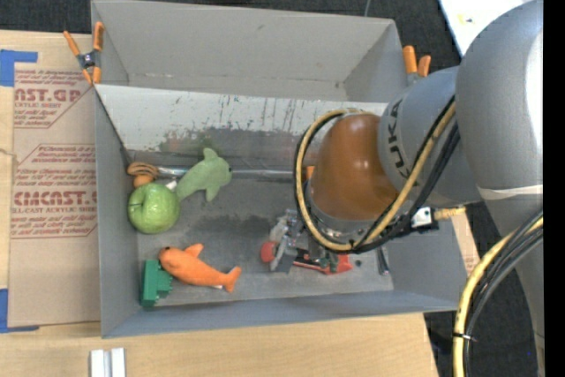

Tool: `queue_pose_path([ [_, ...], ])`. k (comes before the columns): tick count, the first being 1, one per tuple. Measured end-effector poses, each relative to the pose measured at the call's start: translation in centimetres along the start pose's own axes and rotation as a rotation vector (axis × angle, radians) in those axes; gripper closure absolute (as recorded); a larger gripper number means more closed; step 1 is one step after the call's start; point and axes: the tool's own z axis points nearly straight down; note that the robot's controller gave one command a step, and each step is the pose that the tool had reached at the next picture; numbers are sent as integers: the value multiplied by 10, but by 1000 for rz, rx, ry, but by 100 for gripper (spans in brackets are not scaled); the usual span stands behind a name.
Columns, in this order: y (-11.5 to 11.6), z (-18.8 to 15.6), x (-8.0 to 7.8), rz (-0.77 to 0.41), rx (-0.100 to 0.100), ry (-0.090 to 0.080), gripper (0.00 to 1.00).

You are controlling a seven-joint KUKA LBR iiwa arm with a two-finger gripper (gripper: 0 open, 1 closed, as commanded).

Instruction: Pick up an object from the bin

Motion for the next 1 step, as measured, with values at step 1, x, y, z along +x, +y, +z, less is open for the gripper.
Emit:
queue_pose_path([
  [1, -8, 0, 28, -6, 1, 2, 100],
])
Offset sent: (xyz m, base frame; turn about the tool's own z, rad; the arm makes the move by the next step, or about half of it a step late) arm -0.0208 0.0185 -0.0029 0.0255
